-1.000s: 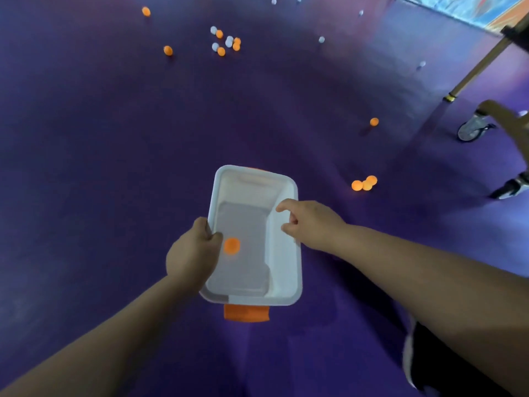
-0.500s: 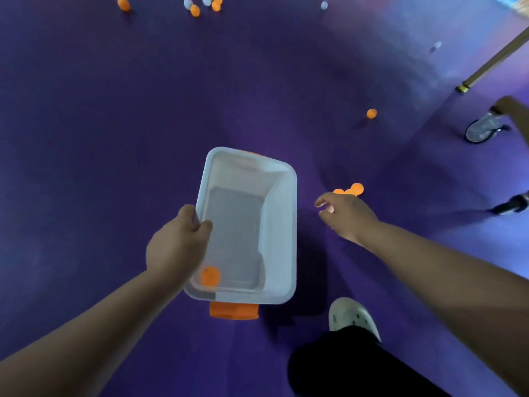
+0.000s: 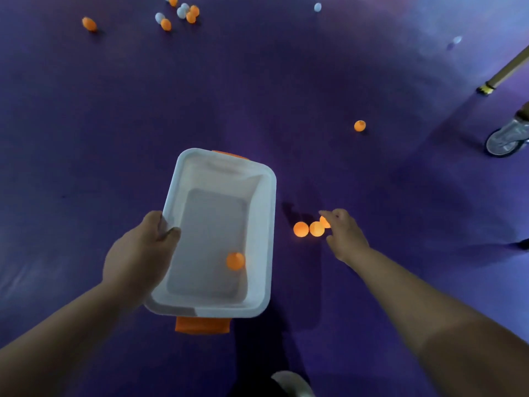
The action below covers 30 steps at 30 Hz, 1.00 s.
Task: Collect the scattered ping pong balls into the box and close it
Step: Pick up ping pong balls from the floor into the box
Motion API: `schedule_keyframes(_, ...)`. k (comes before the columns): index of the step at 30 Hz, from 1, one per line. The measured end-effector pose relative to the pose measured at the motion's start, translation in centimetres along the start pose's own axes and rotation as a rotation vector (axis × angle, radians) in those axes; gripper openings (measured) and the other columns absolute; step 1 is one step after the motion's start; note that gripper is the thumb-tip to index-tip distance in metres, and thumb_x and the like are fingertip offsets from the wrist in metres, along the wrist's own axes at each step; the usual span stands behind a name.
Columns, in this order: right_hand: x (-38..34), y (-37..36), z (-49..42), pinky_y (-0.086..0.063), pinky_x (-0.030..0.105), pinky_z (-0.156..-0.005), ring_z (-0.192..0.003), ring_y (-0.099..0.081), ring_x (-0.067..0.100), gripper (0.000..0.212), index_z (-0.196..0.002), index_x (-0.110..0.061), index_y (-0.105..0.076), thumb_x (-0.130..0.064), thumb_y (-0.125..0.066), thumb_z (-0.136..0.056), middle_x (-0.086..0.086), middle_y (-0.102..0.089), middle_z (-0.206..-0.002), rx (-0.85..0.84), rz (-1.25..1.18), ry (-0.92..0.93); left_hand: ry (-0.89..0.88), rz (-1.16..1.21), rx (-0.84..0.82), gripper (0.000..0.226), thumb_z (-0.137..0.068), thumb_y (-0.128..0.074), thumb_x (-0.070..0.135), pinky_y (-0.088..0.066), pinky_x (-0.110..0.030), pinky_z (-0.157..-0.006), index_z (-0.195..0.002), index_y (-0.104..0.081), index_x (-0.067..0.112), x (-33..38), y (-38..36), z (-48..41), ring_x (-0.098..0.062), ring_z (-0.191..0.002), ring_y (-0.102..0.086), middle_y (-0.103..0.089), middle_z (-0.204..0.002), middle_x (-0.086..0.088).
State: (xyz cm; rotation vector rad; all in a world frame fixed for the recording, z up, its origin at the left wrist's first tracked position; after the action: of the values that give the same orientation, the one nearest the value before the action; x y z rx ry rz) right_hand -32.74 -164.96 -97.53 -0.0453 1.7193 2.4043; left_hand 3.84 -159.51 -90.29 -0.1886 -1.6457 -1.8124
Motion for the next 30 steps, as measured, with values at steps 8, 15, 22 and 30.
schedule_keyframes(8,3.5,-1.8,-3.5,-0.046,0.034,-0.089,-0.121,-0.042,0.024,0.066,-0.142,-0.026,-0.039,0.008,-0.052,-0.086,0.007,-0.037,-0.138,-0.041,0.111,0.055,0.115,-0.040,0.024,0.028,-0.090,-0.053,0.034,-0.037,-0.038,-0.060,-0.076,-0.041,0.013,1.0,-1.0,1.2,-0.035,-0.067,-0.050,-0.054,-0.066,-0.006)
schedule_keyframes(15,1.9,0.5,-1.8,-0.046,0.032,-0.081,-0.099,-0.052,0.014,0.041,-0.127,-0.016,-0.050,-0.025,-0.063,-0.089,0.002,-0.054,-0.119,0.299,-0.600,-0.044,0.140,-0.040,0.021,0.026,-0.091,-0.052,0.032,-0.034,-0.035,-0.057,-0.075,-0.041,0.014,2.6,-2.6,1.6,-0.026,-0.061,-0.047,-0.053,-0.066,-0.004)
schedule_keyframes(22,-7.2,4.6,2.5,-0.052,0.014,-0.070,-0.081,-0.060,0.012,0.057,-0.122,-0.023,-0.054,-0.054,-0.059,-0.075,-0.011,-0.059,-0.104,0.174,-0.929,0.503,0.144,-0.063,0.015,0.025,-0.092,-0.049,0.032,-0.030,-0.032,-0.051,-0.074,-0.040,0.017,3.6,-3.5,1.5,-0.018,-0.057,-0.047,-0.053,-0.066,-0.002)
schedule_keyframes(30,0.3,-2.2,-1.8,-0.043,0.035,-0.102,-0.124,-0.042,0.021,0.054,-0.138,-0.018,-0.045,-0.004,-0.055,-0.087,0.000,-0.048,-0.136,0.194,-0.247,0.151,0.146,-0.096,0.015,0.020,-0.093,-0.047,0.031,-0.030,-0.032,-0.052,-0.085,-0.046,0.013,3.5,-3.6,1.4,-0.016,-0.057,-0.045,-0.051,-0.068,0.000)
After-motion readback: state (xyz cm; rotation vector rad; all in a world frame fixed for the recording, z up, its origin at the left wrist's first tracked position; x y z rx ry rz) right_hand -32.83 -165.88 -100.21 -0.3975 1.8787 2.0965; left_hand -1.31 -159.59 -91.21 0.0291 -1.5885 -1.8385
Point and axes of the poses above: each hand's wrist, its own z-axis away from the middle knuckle, its own y-axis out of the back of the hand, x = y × z, the point moved 3 cm from there along -z, towards the middle knuckle
